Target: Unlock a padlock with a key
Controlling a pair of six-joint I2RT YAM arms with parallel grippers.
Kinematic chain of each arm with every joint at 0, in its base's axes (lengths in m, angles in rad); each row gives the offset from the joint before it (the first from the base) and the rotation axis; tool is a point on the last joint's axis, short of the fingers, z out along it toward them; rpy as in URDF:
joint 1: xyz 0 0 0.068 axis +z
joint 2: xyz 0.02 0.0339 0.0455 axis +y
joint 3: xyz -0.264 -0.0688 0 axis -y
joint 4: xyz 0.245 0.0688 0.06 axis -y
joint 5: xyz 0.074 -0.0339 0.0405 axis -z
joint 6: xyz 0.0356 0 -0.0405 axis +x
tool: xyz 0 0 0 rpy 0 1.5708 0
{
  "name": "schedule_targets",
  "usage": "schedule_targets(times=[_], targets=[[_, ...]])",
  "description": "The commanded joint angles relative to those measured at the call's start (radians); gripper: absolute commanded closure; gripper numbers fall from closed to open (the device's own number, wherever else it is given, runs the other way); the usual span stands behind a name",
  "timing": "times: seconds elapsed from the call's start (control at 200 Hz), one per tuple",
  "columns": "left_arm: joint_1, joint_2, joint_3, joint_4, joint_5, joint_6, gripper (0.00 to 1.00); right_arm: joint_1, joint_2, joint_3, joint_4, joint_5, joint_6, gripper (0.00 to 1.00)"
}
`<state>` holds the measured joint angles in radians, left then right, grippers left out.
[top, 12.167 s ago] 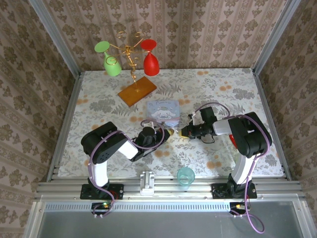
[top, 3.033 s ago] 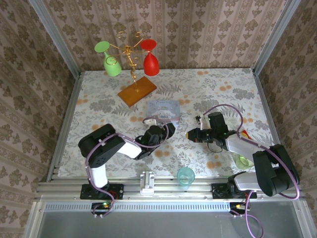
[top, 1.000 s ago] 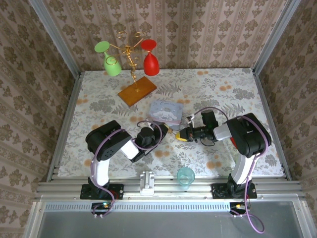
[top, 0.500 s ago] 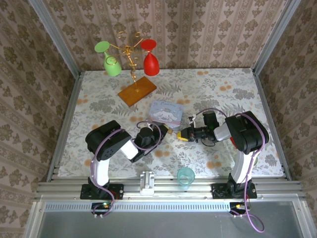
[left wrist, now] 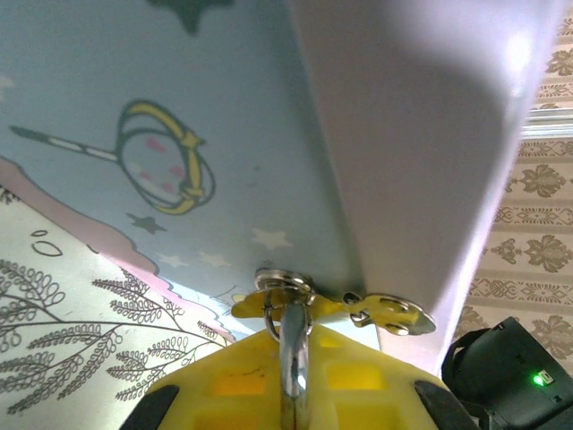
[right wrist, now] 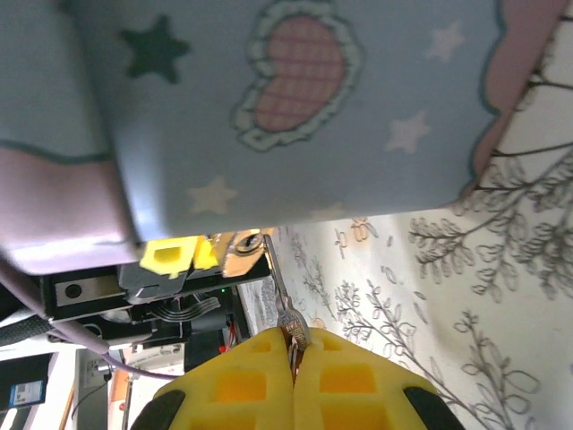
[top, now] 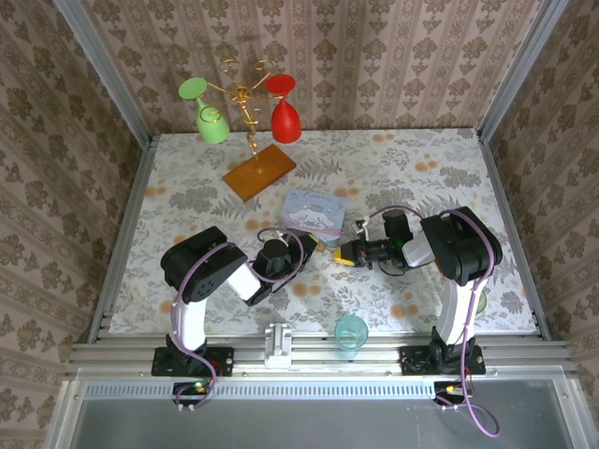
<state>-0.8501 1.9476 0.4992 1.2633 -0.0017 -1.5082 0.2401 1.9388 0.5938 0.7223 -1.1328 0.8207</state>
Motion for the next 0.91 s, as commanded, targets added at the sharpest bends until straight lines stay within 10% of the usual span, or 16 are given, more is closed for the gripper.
schedule_targets(times=[0.0,0.9], targets=[[0.005,-0.017,0.011,0.04,0.021,-0.011,1.0,0.001,0.014,-0.027,0.112,-0.036,0.06,1.0],[-0.025,0.029,0.046,0.045,0.042,-0.045,1.0,0.041,0.066,0.021,0.215,-0.042,0.155,1.0]])
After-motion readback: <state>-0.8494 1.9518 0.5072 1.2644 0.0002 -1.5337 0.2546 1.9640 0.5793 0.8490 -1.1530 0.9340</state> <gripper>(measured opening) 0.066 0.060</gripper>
